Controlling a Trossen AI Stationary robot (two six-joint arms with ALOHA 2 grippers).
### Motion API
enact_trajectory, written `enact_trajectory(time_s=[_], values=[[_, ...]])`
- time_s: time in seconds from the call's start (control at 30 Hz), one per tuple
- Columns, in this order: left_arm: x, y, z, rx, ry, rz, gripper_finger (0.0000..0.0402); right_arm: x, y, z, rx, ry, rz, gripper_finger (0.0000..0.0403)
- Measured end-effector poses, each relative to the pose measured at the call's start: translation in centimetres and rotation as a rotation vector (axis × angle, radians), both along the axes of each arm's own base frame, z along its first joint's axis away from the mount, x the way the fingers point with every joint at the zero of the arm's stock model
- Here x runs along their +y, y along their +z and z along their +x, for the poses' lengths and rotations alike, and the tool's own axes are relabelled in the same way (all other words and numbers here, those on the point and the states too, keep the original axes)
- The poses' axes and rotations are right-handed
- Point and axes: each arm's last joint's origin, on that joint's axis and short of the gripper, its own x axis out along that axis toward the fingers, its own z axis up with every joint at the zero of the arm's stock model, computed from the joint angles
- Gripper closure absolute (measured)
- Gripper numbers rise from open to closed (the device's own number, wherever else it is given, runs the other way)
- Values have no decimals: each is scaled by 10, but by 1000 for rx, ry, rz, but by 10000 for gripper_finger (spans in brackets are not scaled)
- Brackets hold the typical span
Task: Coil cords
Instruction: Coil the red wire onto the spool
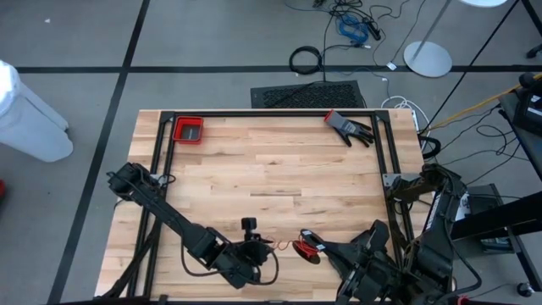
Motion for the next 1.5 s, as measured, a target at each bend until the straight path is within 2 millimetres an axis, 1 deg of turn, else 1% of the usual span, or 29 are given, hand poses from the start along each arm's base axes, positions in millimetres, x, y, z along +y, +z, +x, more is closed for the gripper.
enact_trajectory(time_s=[0.1, 0.2, 0.27, 0.63, 0.73, 0.83, 0.93, 1.07, 1.27, 1.43, 1.5], values=[[0, 0, 0, 1, -2, 2, 340, 0, 0, 0, 0, 0, 0, 403], [0, 0, 0, 2, -2, 3, 379, 0, 0, 0, 0, 0, 0, 403], [0, 0, 0, 2, -1, 3, 393, 0, 0, 0, 0, 0, 0, 403], [4, 1, 2, -32, 55, 36, 400, -2, 0, 2, -3, -5, 8, 403], [7, 2, 3, -70, 120, 43, 400, -4, 0, 6, -12, -15, 26, 403], [13, 3, 4, -124, 226, 63, 400, -7, 0, 9, -29, -21, 56, 403], [17, 4, 6, -141, 262, 71, 401, -7, 0, 9, -41, -21, 80, 403], [23, -6, 6, -132, 296, 39, 401, -6, 0, 9, -57, -20, 107, 403], [46, -35, 7, -90, 389, -19, 401, -8, 0, 11, -71, -19, 140, 403], [57, -52, 6, -86, 414, -59, 401, -13, -2, 20, -71, -20, 156, 403], [59, -54, 7, -90, 416, -69, 401, -16, -4, 27, -69, -36, 152, 403]])
